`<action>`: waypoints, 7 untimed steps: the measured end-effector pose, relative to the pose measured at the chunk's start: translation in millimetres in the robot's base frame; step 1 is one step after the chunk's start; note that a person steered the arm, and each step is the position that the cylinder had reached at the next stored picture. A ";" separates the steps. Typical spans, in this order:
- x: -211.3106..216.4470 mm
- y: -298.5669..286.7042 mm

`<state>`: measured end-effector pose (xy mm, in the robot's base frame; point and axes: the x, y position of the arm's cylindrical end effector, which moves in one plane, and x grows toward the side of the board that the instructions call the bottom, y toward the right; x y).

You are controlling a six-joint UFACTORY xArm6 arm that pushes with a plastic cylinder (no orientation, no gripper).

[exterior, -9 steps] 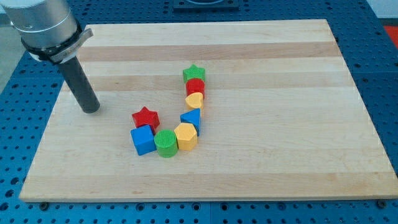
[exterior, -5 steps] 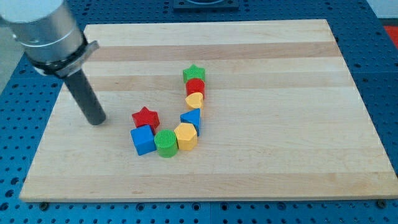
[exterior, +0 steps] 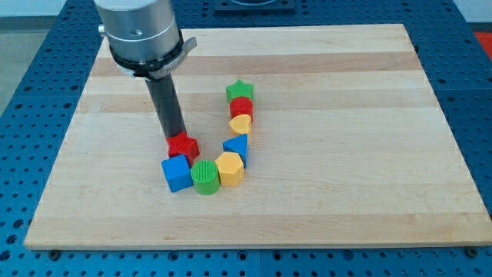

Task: Place the red circle to the right of the green star

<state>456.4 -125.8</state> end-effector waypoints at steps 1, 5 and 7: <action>-9.2 6.9; -17.1 18.9; -23.8 49.6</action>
<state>432.6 -76.2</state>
